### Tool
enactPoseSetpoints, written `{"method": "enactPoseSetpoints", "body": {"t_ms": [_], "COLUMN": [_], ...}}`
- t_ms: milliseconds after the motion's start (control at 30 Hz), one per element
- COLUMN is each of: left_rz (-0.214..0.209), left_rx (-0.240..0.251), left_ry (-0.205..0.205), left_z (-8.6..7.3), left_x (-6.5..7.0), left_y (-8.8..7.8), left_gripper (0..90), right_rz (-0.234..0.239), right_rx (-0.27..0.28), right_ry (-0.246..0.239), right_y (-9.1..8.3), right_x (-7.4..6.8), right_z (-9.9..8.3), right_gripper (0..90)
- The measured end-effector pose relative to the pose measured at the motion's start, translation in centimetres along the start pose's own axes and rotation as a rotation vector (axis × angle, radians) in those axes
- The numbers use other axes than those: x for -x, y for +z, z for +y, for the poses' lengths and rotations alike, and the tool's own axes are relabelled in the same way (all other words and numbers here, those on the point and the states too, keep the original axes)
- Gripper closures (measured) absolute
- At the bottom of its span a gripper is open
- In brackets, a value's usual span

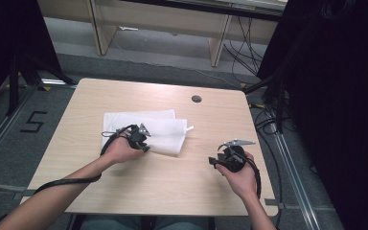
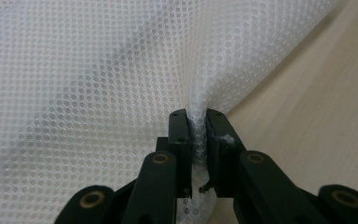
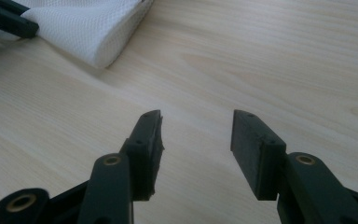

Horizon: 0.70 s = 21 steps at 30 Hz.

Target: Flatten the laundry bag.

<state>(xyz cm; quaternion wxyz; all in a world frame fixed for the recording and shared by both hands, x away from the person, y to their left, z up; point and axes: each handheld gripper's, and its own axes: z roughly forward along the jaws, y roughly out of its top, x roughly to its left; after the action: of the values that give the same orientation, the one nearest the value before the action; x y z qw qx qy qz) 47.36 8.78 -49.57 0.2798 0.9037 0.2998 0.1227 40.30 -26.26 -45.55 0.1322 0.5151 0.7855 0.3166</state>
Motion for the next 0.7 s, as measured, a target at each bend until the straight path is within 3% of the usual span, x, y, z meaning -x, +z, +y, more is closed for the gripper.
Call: {"method": "enactPoseSetpoints", "body": {"t_ms": [167, 267, 367, 400, 667, 700], "left_rz": [-0.013, -0.017, -0.021, -0.026, -0.030, -0.035], "left_rx": [-0.021, -0.032, -0.038, -0.045, -0.060, -0.067], "left_ry": [0.007, 0.030, 0.039, 0.041, 0.030, 0.035], "left_z": [0.0, 0.0, -0.1, -0.1, -0.2, -0.2], "left_x": [1.4, 2.2, 2.9, 3.0, 4.2, 4.3], "left_y": [-0.3, -0.5, -0.6, -0.7, -0.9, -1.0], "left_gripper": [80.6, 80.6, 80.5, 80.4, 78.7, 78.3], "right_rz": [0.023, 0.020, 0.015, 0.033, 0.017, 0.031], "right_rx": [0.011, 0.023, 0.025, 0.019, 0.017, 0.012], "right_ry": [0.014, -0.033, -0.044, -0.010, -0.035, -0.015], "right_y": [0.2, 0.4, 0.5, 0.3, 0.4, 0.3], "right_x": [0.0, 0.2, 0.3, 0.2, 0.3, 0.2], "right_z": [0.0, -0.1, -0.1, -0.1, -0.1, 0.0], "right_gripper": [53.9, 53.9, 53.9, 53.9, 53.9, 53.9]}}
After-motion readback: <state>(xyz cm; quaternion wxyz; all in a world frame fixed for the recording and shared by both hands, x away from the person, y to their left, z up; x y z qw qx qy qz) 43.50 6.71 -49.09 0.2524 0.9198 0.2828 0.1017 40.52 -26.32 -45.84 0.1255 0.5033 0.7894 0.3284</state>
